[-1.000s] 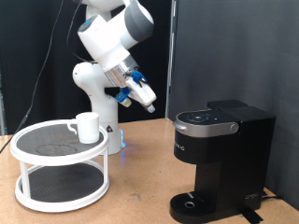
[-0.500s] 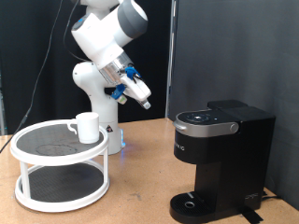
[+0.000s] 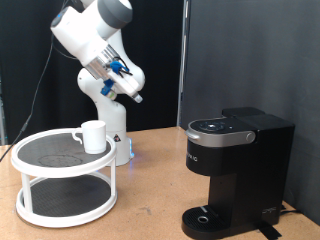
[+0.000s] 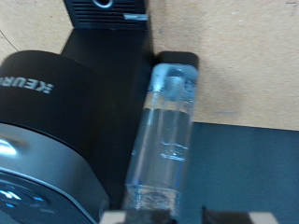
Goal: Make a cup of coffee with the keurig machine
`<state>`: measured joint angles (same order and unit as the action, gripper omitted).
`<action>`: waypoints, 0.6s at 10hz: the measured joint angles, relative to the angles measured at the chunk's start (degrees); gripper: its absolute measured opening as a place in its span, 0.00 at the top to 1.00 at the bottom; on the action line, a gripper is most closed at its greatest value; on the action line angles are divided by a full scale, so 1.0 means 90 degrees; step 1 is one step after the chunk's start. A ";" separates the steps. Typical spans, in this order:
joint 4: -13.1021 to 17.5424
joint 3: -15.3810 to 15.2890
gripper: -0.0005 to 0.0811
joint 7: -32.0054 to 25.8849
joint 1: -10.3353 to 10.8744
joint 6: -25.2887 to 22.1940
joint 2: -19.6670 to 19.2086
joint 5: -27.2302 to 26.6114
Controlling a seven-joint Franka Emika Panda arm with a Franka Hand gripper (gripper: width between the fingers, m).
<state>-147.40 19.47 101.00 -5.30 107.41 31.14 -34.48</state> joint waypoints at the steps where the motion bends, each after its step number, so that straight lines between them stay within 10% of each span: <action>1: -0.0007 0.0118 0.99 -0.0108 -0.0100 -0.0155 0.0139 0.0118; 6: 0.0002 0.0554 0.99 -0.0316 -0.0209 -0.1109 0.0323 0.0376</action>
<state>-147.38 24.46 98.15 -7.19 97.42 34.05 -31.09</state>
